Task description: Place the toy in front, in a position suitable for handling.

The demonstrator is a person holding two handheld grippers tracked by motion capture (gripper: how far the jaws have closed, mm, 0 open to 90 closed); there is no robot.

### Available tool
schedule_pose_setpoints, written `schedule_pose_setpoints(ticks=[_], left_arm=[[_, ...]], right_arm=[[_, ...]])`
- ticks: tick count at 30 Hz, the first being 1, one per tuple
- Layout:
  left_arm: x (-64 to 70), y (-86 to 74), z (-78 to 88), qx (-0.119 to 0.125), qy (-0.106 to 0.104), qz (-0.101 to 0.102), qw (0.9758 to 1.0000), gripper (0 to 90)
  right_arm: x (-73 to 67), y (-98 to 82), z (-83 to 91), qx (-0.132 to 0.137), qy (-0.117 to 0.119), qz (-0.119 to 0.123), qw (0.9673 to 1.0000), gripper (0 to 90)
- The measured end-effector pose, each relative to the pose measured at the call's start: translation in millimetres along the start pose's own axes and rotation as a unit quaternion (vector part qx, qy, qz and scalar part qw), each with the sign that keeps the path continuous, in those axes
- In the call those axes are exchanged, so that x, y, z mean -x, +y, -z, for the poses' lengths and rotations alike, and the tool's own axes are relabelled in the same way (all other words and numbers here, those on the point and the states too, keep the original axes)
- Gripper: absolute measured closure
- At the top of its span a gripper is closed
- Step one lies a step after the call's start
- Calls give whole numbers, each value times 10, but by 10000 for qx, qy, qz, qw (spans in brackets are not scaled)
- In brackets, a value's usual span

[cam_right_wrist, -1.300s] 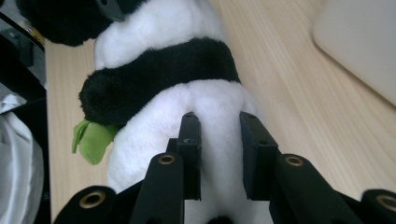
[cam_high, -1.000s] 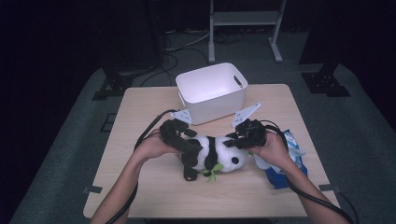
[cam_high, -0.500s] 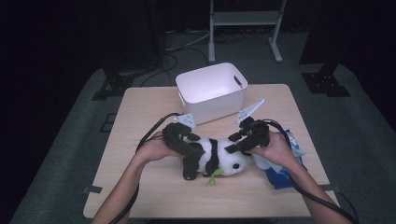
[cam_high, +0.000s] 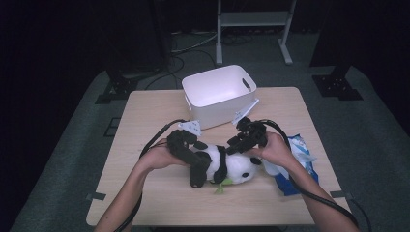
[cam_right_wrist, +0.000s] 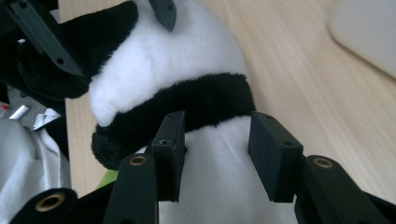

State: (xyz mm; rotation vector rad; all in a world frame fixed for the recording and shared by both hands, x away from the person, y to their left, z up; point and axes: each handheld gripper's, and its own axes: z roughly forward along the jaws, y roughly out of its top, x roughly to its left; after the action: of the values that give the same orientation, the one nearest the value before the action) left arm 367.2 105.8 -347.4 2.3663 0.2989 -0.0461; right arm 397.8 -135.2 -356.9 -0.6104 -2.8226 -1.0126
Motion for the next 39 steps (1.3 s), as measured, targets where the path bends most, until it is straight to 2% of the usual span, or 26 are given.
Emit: schedule_pose_setpoints(ticks=[3, 7, 15, 18, 22, 28, 32, 35, 39], left_arm=[[23, 26, 21, 88, -46, 20, 9999, 353], [23, 49, 42, 93, 16, 52, 9999, 319], [40, 34, -13, 38, -180, 61, 9998, 294], [73, 30, -28, -21, -223, 6, 9997, 292], [89, 32, -30, -90, -255, -58, 9996, 289], [102, 27, -56, -167, -291, -55, 9994, 286], [86, 21, -76, -213, -262, -36, 9994, 283], [71, 22, -78, -203, -256, 29, 9995, 277], [65, 42, -70, -189, -228, 42, 9996, 270]], right_arm=[[-26, -17, -24, -33, 59, 39, 10000, 548], [-68, -40, -23, -109, 130, 131, 9998, 533], [-132, -113, -9, -97, 281, 222, 9993, 493], [-156, -114, -16, -211, 374, 370, 9984, 467], [-194, -96, -44, -355, 385, 531, 9972, 441], [-228, -84, -127, -510, 411, 617, 9959, 437], [-261, -80, -207, -539, 357, 663, 9957, 504], [-277, -72, -217, -548, 281, 729, 9954, 629], [-259, -74, -163, -441, 239, 768, 9958, 749]])
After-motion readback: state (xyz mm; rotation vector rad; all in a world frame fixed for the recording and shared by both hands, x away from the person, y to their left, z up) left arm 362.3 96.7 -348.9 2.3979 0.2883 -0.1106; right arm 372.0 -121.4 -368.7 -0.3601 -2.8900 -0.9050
